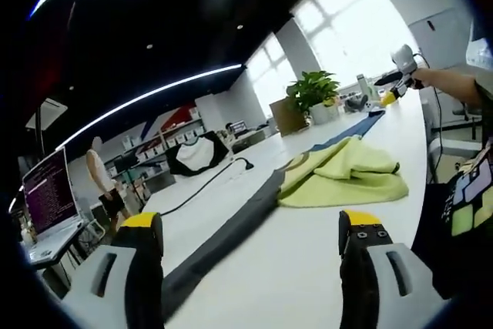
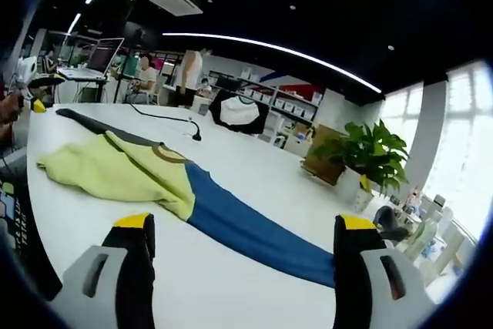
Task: Fold the garment on the visible template until the final outline fits inside the template.
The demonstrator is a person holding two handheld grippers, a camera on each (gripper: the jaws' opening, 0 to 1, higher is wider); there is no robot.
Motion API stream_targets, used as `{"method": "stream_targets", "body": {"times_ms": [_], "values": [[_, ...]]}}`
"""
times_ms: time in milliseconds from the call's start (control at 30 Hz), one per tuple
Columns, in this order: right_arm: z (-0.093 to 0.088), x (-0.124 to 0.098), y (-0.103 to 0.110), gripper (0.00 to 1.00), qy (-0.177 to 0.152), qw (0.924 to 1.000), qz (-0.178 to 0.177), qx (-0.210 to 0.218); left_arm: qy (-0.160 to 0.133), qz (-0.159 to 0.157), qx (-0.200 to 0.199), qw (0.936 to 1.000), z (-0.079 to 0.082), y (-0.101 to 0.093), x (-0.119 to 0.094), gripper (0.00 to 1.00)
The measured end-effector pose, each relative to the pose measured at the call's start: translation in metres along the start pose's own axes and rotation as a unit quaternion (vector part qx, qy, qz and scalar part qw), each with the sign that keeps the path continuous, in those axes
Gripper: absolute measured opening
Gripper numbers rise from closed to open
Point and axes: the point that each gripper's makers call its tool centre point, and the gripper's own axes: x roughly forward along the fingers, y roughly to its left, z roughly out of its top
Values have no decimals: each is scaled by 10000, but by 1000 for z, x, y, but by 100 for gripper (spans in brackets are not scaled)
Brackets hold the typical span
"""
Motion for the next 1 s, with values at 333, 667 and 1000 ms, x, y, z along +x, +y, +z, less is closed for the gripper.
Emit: {"method": "stream_targets", "body": {"times_ms": [333, 667, 1000], "values": [[8, -2, 42, 100, -35, 9983, 577, -51, -92, -310, -58, 9995, 7, -26, 7, 100], [24, -13, 73, 99, -329, 9951, 933, 89, -181, -751, -183, 9968, 12, -63, 16, 100], [25, -23, 106, 98, -355, 9899, 1341, 301, -236, -1042, -210, 9941, 15, -92, 23, 98]]}}
